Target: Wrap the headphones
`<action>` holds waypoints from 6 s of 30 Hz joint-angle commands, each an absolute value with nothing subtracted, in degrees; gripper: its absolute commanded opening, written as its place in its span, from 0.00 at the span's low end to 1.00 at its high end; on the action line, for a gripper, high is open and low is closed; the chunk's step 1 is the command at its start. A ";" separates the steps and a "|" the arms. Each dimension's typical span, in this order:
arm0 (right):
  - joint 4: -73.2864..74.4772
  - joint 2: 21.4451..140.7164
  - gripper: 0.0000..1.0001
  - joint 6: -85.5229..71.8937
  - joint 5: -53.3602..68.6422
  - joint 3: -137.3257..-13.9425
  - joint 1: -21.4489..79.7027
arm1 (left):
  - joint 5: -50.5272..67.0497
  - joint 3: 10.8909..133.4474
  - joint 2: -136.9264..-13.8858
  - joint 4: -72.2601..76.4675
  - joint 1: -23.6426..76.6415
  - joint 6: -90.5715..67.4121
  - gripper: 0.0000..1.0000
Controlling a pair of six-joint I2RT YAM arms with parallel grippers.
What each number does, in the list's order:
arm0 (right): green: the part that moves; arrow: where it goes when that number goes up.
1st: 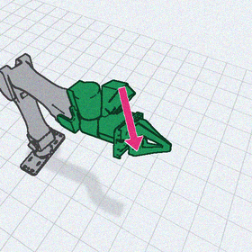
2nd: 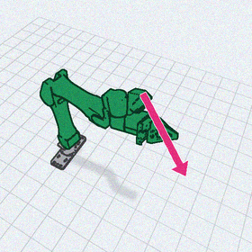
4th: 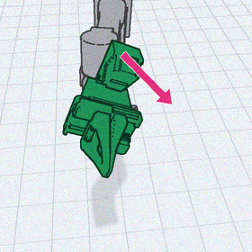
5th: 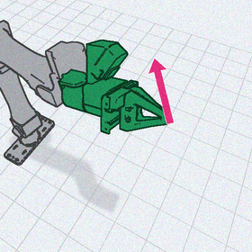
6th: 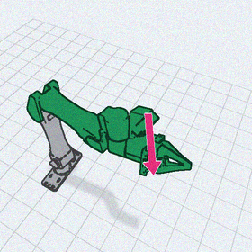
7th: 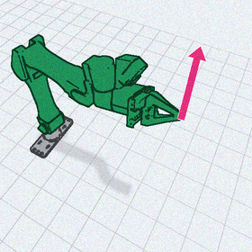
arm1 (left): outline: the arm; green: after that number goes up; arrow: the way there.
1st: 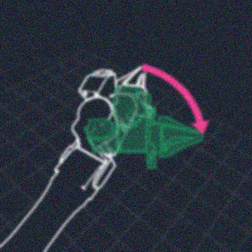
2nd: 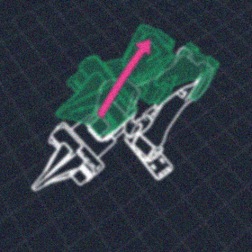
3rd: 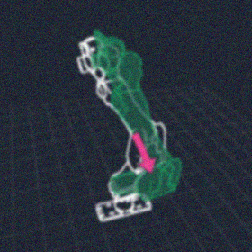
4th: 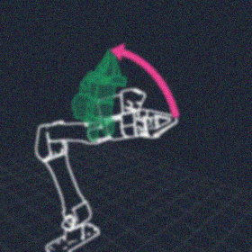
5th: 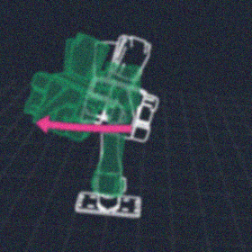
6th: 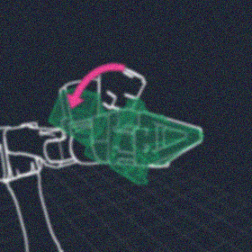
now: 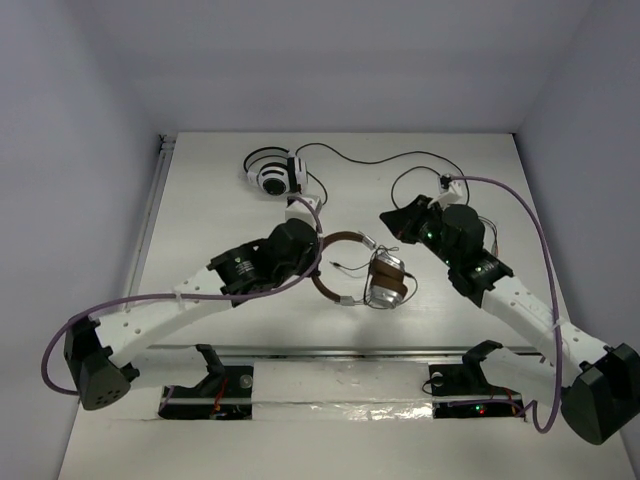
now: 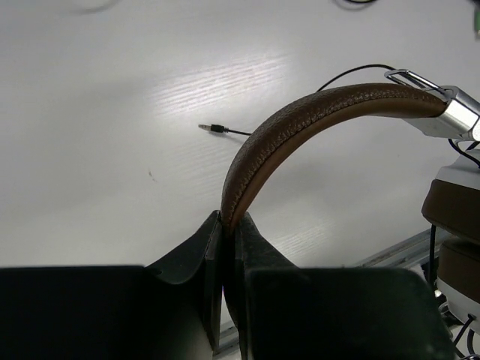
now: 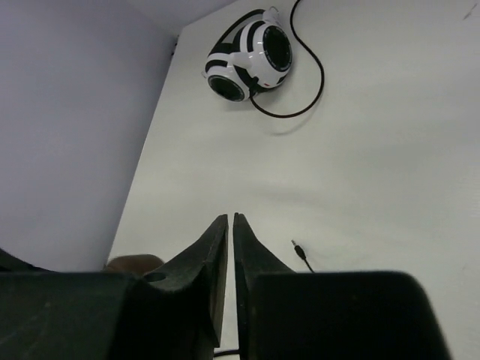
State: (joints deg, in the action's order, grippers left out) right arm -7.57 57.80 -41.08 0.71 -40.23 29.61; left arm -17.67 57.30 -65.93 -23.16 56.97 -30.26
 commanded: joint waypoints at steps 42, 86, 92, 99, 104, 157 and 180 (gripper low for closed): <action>-34.45 55.36 0.60 -34.72 38.68 -27.60 18.72 | -7.65 93.51 -67.41 -34.10 48.08 -19.16 0.00; -31.46 49.66 0.00 -48.42 19.42 -17.41 37.96 | -26.89 80.25 -75.06 -8.36 40.17 -27.59 0.00; -33.66 50.62 0.00 -50.97 19.07 -16.35 39.81 | -26.99 77.26 -77.87 -3.26 39.55 -31.02 0.00; -34.72 51.77 0.00 -52.73 17.32 -18.63 44.21 | -27.51 72.17 -79.63 -0.35 39.55 -32.87 0.00; -35.59 49.57 0.00 -55.27 16.70 -20.12 45.62 | -27.78 66.28 -79.02 1.84 39.55 -33.57 0.00; -25.50 59.51 0.35 -58.46 -30.76 -35.42 43.51 | -30.41 45.97 -76.38 -5.27 63.81 -46.93 0.00; 10.28 34.73 0.03 -43.59 -32.17 -37.62 43.51 | -33.84 50.71 -80.77 -1.24 55.38 -36.83 0.00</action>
State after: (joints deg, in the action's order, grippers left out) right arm 5.96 36.29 -44.95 -31.57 -37.06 43.86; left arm -33.93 48.12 -79.77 -6.59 57.08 -38.65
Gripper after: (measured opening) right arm 0.031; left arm 0.040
